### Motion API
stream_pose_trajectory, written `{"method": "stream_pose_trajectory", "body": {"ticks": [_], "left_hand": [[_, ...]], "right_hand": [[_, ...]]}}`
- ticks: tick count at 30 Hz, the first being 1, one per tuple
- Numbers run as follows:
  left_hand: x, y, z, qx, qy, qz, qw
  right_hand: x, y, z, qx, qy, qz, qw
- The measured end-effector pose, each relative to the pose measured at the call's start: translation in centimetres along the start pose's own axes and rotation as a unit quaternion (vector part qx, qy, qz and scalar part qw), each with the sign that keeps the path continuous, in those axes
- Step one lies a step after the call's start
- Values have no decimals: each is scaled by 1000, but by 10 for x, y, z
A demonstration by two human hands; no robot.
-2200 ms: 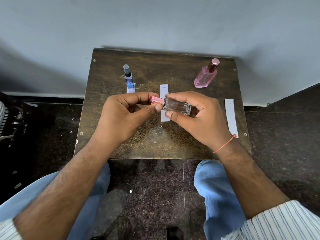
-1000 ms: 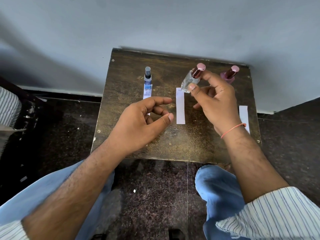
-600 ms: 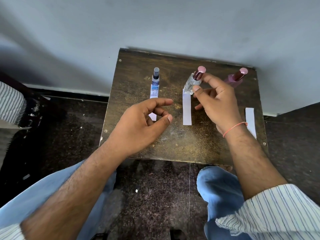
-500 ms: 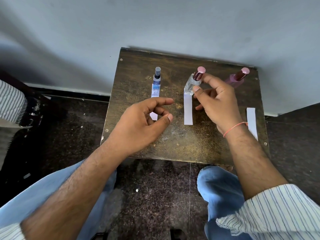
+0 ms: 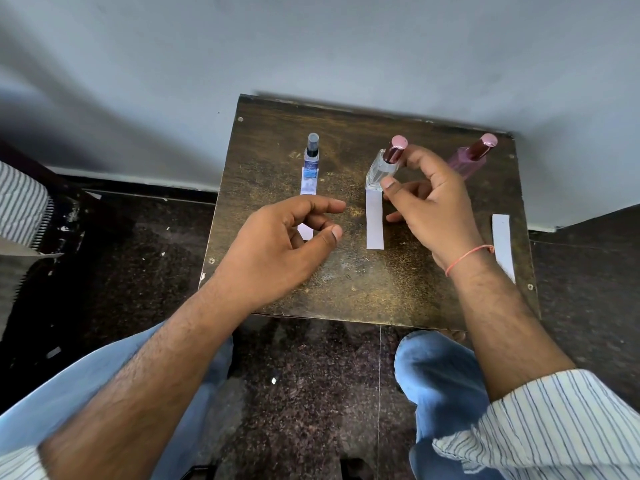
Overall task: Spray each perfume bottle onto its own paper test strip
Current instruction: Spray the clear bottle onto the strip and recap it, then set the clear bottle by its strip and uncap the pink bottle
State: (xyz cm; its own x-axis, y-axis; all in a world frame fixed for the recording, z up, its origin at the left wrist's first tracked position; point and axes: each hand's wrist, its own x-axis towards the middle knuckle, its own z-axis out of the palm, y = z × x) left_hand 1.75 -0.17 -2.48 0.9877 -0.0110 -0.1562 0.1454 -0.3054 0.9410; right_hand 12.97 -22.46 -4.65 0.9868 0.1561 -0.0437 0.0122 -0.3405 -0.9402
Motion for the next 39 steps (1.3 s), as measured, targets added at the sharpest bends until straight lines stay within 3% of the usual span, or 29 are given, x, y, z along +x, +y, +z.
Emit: {"method": "stream_pose_trajectory", "body": {"ticks": [8,18,24,31,35,39], "left_hand": [[4,1,6,13,7,5,1000],[9,3,21,13,3,5,1000],[11,1,30,13,-5,3,1000],[13,0,39,12,-5,4,1000],[14,0,42,10,-1,3,1000],[14,-1,42,13,2,4,1000]], "right_hand": [[-5,3,-4,23,-3,-16,1000],[-15,13,-19,-90,-7,-65,994],[-23,16,-33,-142,79,-109,981],[-27,9,-50,-155,241,-137,948],[-22,12,-56,-152,274,-120,942],[-19,18,-59,-142,254,-87,953]]}}
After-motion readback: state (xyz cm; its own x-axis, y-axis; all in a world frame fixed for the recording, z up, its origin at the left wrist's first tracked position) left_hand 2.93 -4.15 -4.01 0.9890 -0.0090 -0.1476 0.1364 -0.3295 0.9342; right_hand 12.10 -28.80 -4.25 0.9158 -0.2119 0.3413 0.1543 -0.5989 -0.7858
